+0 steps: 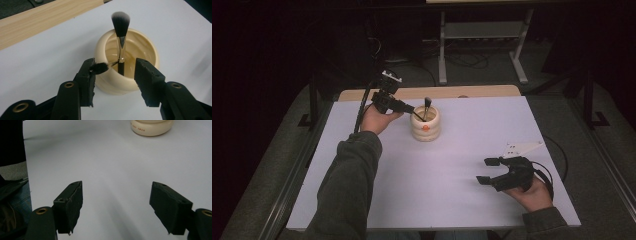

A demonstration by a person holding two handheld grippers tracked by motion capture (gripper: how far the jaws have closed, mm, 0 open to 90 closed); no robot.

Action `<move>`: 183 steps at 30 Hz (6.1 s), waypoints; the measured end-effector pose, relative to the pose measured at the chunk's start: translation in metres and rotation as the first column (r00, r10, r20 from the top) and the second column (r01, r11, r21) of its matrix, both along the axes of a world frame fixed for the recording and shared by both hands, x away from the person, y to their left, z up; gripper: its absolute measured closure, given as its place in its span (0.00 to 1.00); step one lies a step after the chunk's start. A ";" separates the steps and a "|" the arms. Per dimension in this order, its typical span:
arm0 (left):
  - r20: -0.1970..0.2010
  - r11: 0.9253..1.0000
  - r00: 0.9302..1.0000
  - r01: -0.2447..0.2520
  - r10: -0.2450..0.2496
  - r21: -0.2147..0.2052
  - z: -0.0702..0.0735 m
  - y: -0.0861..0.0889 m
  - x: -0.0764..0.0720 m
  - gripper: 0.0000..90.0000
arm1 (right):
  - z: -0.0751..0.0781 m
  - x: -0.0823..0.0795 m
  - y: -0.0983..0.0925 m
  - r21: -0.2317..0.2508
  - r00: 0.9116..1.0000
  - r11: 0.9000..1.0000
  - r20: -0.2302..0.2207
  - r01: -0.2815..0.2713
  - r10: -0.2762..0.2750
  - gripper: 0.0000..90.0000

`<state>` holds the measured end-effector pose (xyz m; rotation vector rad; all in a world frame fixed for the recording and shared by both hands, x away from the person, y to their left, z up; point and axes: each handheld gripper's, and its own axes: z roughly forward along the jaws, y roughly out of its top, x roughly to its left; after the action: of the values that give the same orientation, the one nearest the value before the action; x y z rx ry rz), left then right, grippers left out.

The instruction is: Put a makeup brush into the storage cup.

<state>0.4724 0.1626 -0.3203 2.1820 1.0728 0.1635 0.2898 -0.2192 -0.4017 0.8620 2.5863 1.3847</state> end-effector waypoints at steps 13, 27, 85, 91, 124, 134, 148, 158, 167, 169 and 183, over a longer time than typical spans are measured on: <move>-0.006 1.000 1.000 0.005 -0.005 0.016 -0.004 -0.004 0.001 0.66 | -0.001 0.000 0.001 -0.002 1.000 1.000 -0.006 -0.001 0.001 0.28; 0.011 1.000 1.000 0.013 -0.012 -0.027 0.003 0.007 -0.007 0.57 | -0.001 0.000 0.000 -0.002 1.000 1.000 -0.005 0.012 -0.012 0.28; 0.082 0.996 0.996 0.046 -0.040 -0.077 -0.035 0.056 -0.080 0.43 | 0.000 0.001 -0.010 -0.011 0.991 0.992 0.041 0.129 -0.128 0.23; 0.089 0.996 0.996 0.038 -0.031 -0.082 -0.039 0.062 -0.088 0.40 | 0.000 0.000 -0.010 -0.009 0.990 0.991 0.044 0.132 -0.132 0.23; 0.169 0.993 0.983 0.086 -0.071 -0.084 -0.057 0.067 -0.144 0.32 | -0.003 0.000 -0.007 -0.012 0.989 0.990 0.042 0.142 -0.142 0.23; 0.172 0.993 0.983 0.081 -0.065 -0.083 -0.064 0.071 -0.158 0.32 | -0.003 -0.002 -0.008 -0.013 0.988 0.989 0.048 0.148 -0.148 0.23; 0.187 0.991 0.981 0.073 -0.052 -0.109 -0.071 0.078 -0.175 0.31 | -0.007 -0.003 -0.012 -0.009 0.986 0.987 0.040 0.161 -0.160 0.23; 0.216 0.994 0.976 0.059 -0.038 -0.092 -0.075 0.083 -0.190 0.29 | -0.008 -0.004 -0.011 -0.012 0.986 0.986 0.035 0.164 -0.163 0.23; 0.238 0.994 0.970 0.065 -0.041 -0.091 -0.078 0.086 -0.201 0.28 | -0.010 -0.011 -0.014 -0.020 0.985 0.985 0.042 0.170 -0.169 0.23; 0.239 0.993 0.970 0.066 -0.042 -0.094 -0.079 0.086 -0.204 0.28 | -0.011 -0.012 -0.015 -0.016 0.985 0.985 0.045 0.170 -0.169 0.23; 0.235 0.993 0.970 0.082 -0.060 -0.082 -0.088 0.088 -0.217 0.25 | -0.014 -0.019 -0.016 -0.019 0.985 0.985 0.037 0.171 -0.170 0.19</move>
<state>0.2557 0.2503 -0.4084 2.0577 0.8535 0.3227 0.2706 -0.2350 -0.4156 1.0193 2.4321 1.3098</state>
